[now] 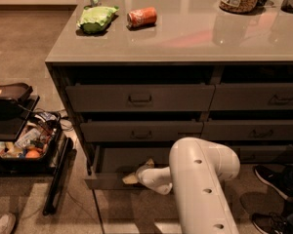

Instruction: Close bottom drawer

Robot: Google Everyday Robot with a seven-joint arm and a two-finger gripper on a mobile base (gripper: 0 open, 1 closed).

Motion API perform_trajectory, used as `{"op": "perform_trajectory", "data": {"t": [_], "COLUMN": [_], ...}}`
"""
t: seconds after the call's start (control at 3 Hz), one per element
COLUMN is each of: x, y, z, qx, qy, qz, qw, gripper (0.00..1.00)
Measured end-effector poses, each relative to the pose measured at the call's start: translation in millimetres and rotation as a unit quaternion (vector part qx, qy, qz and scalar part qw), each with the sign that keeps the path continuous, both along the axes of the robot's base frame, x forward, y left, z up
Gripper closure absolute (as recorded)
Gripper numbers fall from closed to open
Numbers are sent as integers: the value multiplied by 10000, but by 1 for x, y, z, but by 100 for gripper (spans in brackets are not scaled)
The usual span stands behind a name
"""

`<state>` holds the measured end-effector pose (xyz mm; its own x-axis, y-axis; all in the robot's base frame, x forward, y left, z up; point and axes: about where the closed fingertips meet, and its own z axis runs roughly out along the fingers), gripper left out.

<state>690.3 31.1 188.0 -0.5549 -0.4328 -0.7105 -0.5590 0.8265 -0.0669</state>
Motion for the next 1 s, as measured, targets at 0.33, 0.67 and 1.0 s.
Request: {"op": "perform_trajectory", "data": {"t": [0.33, 0.67, 1.0], "x": [0, 0, 0], "y": [0, 0, 0], "z": [0, 0, 0], "qx": [0, 0, 0], "qy": [0, 0, 0], "qz": [0, 0, 0], "qw": [10000, 10000, 10000], "gripper": [33, 56, 84]}}
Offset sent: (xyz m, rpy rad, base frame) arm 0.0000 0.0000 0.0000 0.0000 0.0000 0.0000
